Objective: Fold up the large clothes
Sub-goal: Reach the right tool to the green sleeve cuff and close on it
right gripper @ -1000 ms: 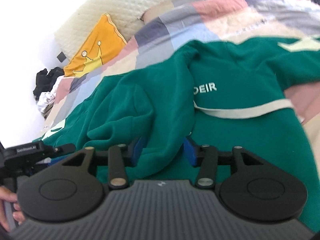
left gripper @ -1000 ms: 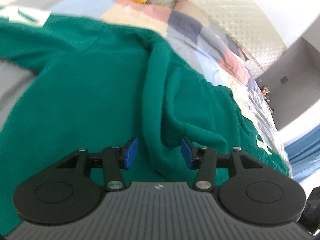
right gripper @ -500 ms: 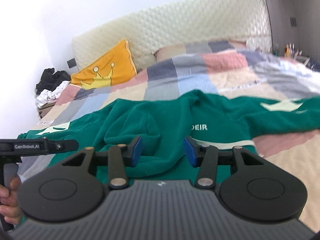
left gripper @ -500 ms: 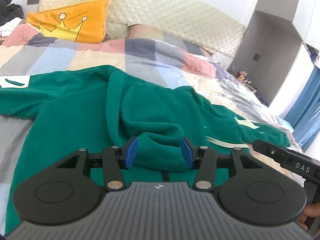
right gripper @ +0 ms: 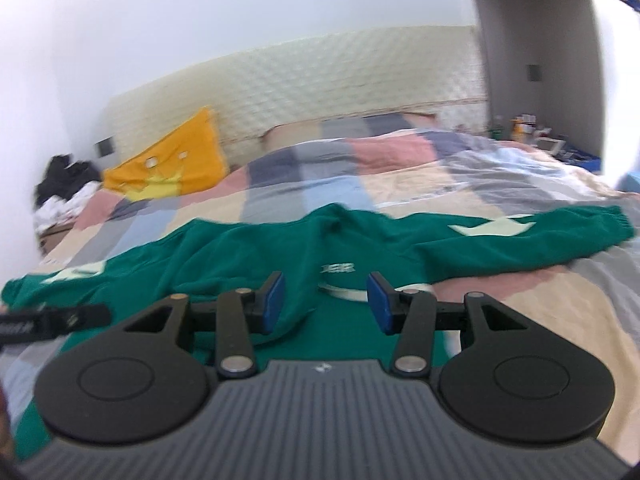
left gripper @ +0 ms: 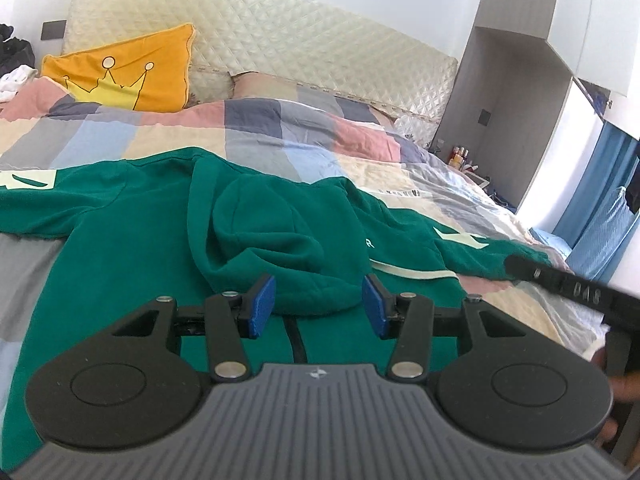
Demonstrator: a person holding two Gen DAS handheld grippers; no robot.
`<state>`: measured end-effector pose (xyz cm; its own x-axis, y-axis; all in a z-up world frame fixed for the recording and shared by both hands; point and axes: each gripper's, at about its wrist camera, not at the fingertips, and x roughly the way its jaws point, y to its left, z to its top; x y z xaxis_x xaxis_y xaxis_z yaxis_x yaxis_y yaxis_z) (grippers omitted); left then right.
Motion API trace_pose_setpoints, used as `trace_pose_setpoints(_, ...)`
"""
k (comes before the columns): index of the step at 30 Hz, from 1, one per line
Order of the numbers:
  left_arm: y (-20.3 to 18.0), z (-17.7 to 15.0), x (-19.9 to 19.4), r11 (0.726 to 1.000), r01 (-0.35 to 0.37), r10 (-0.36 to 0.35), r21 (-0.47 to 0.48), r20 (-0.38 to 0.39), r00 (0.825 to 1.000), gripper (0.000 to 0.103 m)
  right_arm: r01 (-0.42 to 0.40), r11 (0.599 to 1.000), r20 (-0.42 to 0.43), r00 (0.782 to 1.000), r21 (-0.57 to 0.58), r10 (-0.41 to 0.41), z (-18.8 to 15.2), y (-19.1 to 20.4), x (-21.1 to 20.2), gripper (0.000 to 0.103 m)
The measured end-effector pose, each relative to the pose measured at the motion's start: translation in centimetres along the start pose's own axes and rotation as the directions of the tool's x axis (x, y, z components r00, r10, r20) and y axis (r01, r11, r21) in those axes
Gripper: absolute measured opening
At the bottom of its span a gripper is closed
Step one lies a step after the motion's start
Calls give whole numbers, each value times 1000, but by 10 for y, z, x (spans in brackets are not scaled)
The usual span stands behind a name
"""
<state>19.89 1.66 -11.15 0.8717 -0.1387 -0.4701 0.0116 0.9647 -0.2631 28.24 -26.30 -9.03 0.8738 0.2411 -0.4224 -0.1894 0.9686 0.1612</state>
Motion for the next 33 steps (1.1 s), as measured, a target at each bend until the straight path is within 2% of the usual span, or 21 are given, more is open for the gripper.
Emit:
trace_pose_setpoints(6,1,-6,10,1000,2,-2,-20,-18,1000,54,125,985,7,992,121,-127,15,-50,19,49)
trace_pose_setpoints(10,4,-11,18,999,7,-9,-42,-35,999,54,195,947,-21,980,253,-196,31,-94,47,50)
trace_pose_setpoints(13,3,-14,25,999,-4,2,-43,-49,999,54,208,907,-53,978,365,-203,33,-122,67,50)
trace_pose_setpoints(20,6,-18,40,998,-39,36,-50,-69,997,54,241,846,-102,970,476,-220,29,-170,106,49)
trace_pose_setpoints(23,8,-19,48,997,-53,48,-60,-79,996,54,287,827,-125,958,484,-259,16,-193,119,49)
trace_pose_setpoints(25,9,-19,55,996,-61,55,-66,-89,995,54,320,790,-167,947,523,-273,2,-208,128,49)
trace_pose_setpoints(29,10,-20,64,995,-66,57,-77,-109,992,54,296,695,-174,954,656,-243,-18,-236,139,49)
trace_pose_setpoints(31,10,-22,67,995,-69,61,-70,-115,992,54,285,686,-162,957,670,-240,-19,-245,145,49)
trace_pose_setpoints(33,11,-24,69,995,-71,62,-71,-123,990,54,281,701,-151,958,656,-243,-16,-252,152,49)
